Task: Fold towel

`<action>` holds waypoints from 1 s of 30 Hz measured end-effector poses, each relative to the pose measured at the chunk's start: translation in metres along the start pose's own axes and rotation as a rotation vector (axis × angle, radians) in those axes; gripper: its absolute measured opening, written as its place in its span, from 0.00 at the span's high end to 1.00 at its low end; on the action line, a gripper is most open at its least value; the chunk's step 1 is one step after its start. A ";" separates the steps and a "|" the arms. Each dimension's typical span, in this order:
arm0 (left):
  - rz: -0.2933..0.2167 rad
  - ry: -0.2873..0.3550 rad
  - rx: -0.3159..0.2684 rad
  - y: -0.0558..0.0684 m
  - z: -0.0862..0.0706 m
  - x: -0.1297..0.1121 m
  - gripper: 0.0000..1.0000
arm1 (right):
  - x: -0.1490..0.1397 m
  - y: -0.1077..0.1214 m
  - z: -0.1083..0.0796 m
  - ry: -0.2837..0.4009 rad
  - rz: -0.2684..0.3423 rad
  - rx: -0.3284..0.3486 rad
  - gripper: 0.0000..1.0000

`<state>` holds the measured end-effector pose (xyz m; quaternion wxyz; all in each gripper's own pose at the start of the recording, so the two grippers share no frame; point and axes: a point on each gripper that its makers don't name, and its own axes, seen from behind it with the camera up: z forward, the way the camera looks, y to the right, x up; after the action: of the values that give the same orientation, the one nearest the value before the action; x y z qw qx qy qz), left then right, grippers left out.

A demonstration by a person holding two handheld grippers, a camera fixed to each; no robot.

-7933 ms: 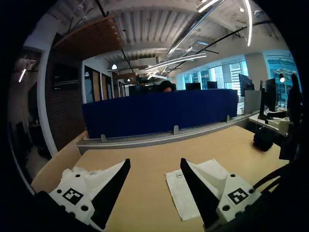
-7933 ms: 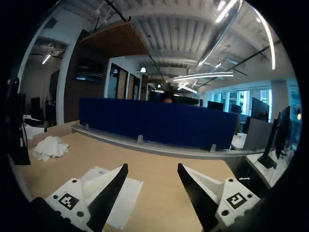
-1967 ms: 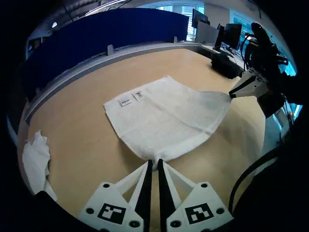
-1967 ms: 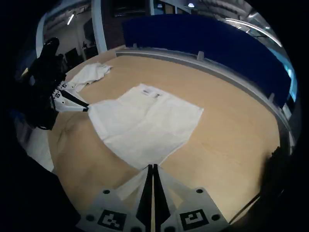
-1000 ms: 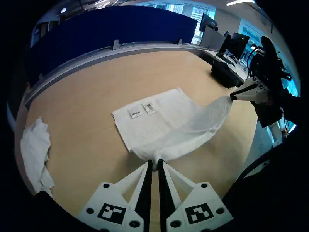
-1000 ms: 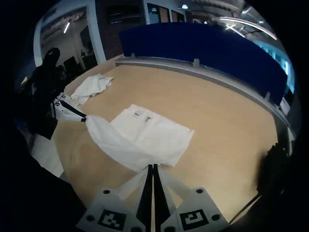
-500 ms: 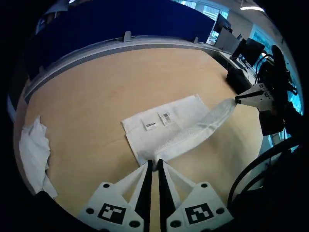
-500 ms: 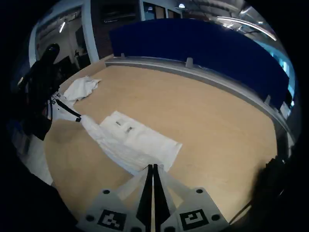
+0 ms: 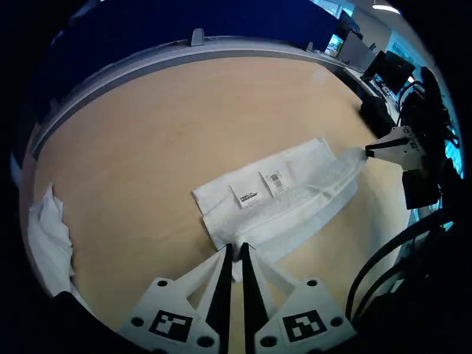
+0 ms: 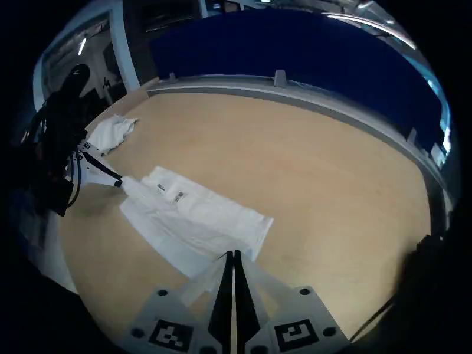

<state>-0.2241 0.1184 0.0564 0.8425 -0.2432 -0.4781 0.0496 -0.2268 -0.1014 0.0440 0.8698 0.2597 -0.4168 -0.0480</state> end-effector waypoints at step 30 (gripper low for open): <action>-0.042 -0.033 0.055 -0.036 0.044 0.012 0.62 | -0.004 0.020 0.035 -0.019 0.096 -0.044 0.94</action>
<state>-0.2597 0.1067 0.1015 0.8416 -0.2091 -0.4955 0.0492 -0.2582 -0.0970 0.0692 0.8726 0.2198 -0.4358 -0.0179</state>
